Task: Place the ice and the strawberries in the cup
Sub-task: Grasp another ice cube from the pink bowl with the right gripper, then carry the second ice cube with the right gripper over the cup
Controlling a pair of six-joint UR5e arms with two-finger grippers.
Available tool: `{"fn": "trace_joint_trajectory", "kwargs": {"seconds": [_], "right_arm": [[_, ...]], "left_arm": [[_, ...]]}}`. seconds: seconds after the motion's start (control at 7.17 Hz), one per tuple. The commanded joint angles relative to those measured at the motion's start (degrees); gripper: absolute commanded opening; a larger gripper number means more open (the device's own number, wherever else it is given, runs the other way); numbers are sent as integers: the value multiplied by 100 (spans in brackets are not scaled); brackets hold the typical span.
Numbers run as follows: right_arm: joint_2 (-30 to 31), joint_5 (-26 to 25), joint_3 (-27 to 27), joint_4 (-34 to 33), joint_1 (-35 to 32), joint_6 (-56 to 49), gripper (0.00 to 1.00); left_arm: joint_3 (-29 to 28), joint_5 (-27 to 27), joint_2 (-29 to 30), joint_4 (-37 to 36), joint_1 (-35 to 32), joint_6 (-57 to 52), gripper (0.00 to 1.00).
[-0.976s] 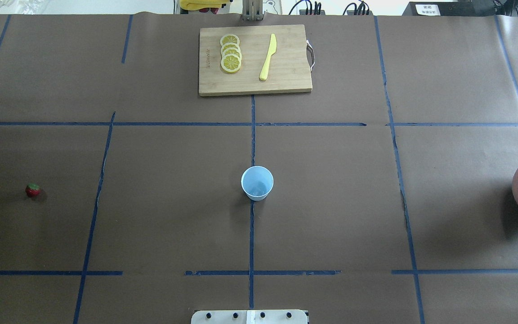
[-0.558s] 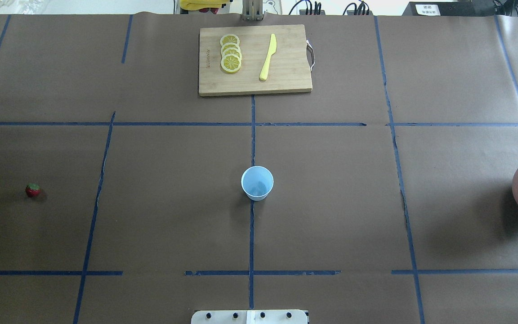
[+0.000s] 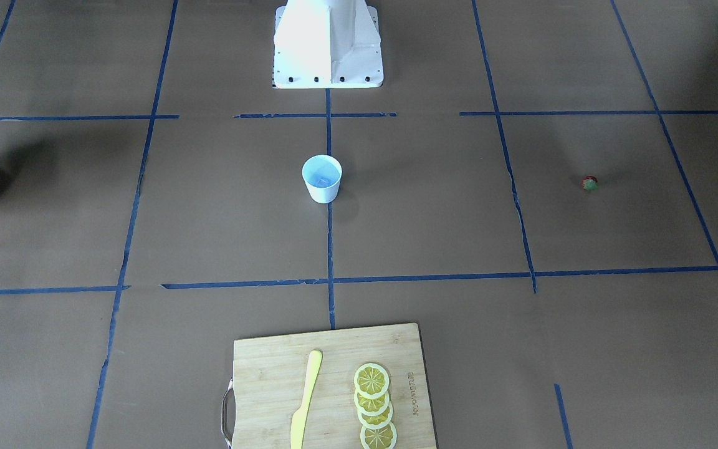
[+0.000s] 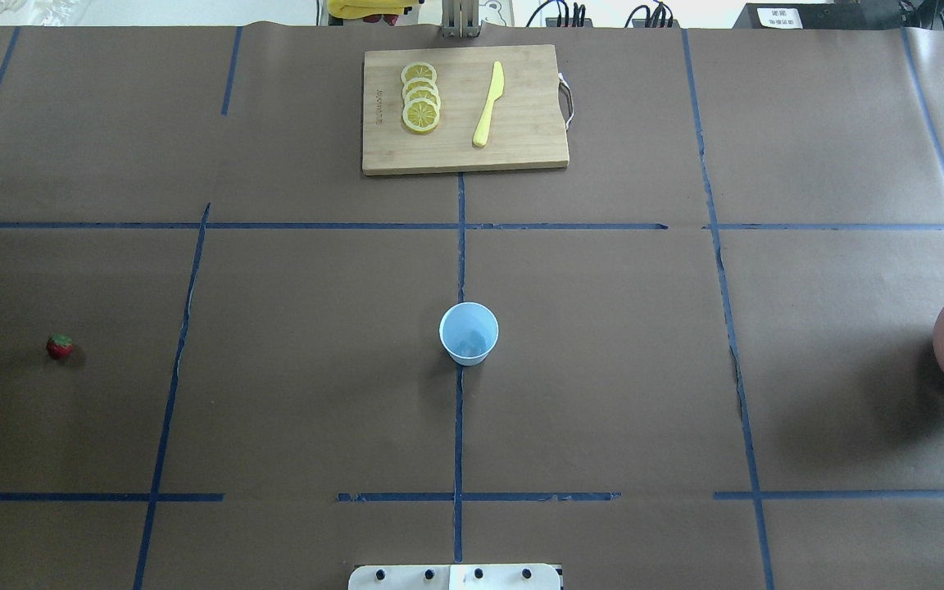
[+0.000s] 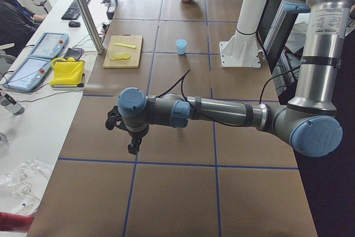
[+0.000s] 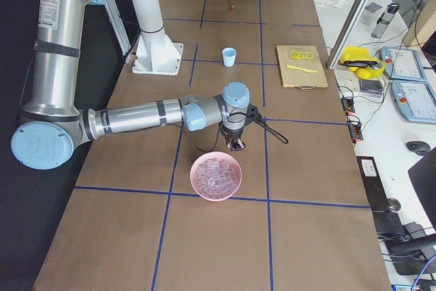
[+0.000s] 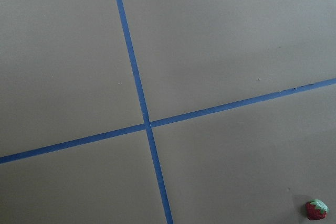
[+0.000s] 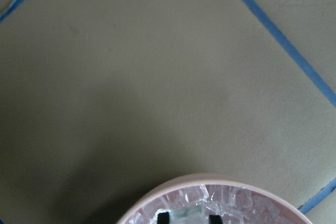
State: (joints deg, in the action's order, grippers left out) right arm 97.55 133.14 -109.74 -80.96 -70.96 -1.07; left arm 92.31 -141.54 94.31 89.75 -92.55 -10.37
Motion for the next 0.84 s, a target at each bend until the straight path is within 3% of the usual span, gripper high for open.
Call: {"fn": "trace_joint_trajectory", "kwargs": {"seconds": [0.0, 0.14, 0.56, 0.7], "right_arm": [[-611, 2, -240, -33, 281, 2496, 0], [-1093, -173, -232, -34, 806, 3689, 0], [-2622, -1585, -101, -217, 2704, 6296, 1], [-3349, -1937, -91, -1106, 3110, 6642, 1]], "left_arm": [[6, -5, 0, -1, 9, 0, 100], [6, -5, 0, -1, 9, 0, 100], [-20, -5, 9, -1, 9, 0, 100], [-29, -5, 9, -1, 9, 0, 100]]}}
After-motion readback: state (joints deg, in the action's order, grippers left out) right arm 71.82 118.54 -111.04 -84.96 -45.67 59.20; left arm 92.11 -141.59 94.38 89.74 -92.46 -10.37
